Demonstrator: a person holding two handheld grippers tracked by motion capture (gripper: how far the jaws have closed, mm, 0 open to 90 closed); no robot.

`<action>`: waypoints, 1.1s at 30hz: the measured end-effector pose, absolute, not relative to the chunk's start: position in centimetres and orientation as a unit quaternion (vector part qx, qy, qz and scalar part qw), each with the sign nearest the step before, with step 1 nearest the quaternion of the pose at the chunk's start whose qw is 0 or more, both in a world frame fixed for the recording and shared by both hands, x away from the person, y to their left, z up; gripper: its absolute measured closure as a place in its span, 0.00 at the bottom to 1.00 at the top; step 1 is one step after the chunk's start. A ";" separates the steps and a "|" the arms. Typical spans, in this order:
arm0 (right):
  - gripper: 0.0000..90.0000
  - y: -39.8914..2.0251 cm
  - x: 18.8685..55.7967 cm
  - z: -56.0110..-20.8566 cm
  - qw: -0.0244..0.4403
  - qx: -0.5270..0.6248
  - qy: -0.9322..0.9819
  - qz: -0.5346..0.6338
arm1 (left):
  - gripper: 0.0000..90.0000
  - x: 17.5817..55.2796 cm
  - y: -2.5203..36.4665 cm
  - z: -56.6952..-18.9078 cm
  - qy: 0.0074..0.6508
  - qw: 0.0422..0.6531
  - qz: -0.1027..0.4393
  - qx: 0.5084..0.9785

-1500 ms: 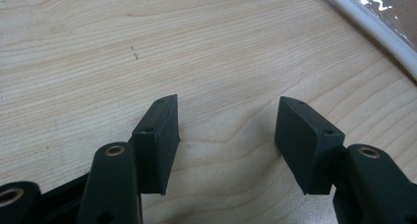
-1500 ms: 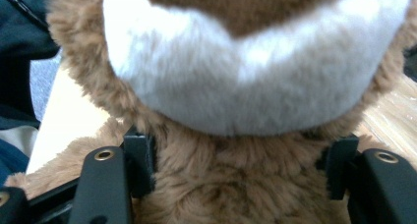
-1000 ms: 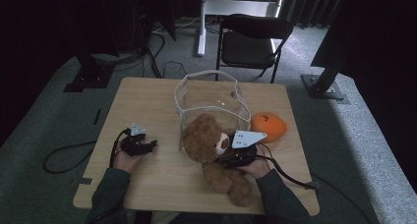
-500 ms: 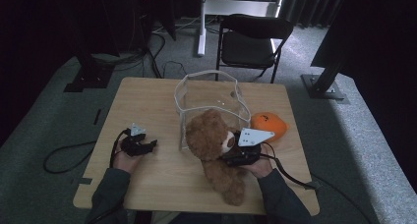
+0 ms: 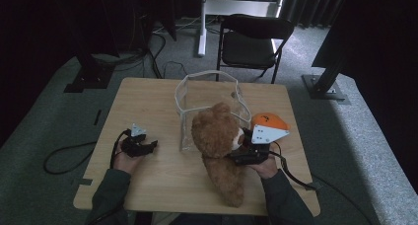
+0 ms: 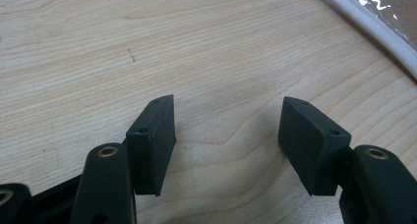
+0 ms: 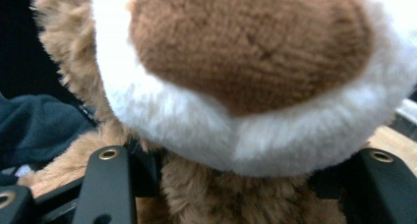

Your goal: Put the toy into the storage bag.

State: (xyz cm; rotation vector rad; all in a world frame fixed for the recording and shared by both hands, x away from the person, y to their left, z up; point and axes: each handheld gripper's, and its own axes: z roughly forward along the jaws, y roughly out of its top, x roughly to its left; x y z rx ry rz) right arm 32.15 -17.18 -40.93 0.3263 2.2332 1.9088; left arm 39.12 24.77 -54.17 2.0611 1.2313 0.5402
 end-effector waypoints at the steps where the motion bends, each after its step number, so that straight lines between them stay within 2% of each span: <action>1: 0.42 -17.3 32.1 -40.7 0.094 0.112 0.748 0.647 | 0.44 39.1 24.8 -54.2 0.472 0.334 0.207 0.790; 15: 0.41 -19.1 31.7 -38.8 0.129 0.125 0.739 0.650 | 0.44 39.1 24.8 -54.2 0.470 0.336 0.208 0.789; 33: 0.41 -19.9 31.0 -37.4 0.141 0.134 0.730 0.655 | 0.43 39.1 24.7 -54.3 0.470 0.338 0.210 0.788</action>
